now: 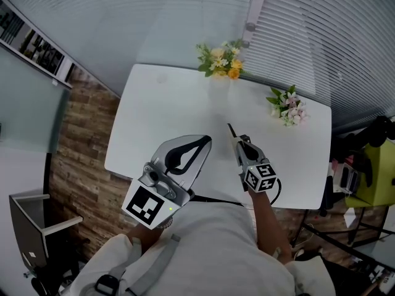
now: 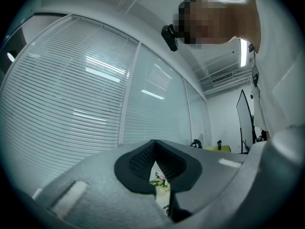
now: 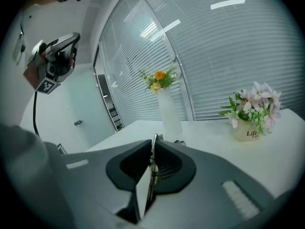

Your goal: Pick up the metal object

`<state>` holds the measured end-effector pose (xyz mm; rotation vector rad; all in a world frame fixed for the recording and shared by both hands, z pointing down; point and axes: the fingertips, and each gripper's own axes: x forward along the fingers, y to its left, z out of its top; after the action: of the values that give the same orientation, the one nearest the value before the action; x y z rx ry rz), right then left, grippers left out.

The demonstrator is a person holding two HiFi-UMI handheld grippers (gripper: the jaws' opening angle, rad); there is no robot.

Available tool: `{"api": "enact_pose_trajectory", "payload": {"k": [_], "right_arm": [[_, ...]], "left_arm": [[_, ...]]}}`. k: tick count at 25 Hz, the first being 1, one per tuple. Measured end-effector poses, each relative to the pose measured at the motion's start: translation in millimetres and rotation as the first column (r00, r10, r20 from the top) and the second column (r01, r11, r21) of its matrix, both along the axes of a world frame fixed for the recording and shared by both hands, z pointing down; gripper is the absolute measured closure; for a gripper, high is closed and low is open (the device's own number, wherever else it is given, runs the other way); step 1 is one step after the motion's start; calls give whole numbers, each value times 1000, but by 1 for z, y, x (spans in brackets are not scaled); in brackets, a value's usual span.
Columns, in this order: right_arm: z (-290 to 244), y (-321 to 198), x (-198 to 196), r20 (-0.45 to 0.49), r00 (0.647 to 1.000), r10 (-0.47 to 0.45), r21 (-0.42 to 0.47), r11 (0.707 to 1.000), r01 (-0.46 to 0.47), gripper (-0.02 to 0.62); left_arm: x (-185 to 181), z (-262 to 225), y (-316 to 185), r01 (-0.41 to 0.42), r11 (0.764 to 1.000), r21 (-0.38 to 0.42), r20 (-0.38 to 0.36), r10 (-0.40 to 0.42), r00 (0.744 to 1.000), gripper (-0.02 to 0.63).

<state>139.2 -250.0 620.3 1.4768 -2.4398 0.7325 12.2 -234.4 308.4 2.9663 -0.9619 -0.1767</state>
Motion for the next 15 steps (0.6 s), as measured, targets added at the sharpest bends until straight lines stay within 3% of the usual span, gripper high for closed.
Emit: {"api": "enact_pose_trajectory", "payload": {"k": [15], "right_arm": [[-85, 0, -1, -36, 999, 4, 126, 992, 1, 571]], "left_arm": [[-1, -1, 6, -6, 1000, 9, -8, 7, 1000, 601]]}}
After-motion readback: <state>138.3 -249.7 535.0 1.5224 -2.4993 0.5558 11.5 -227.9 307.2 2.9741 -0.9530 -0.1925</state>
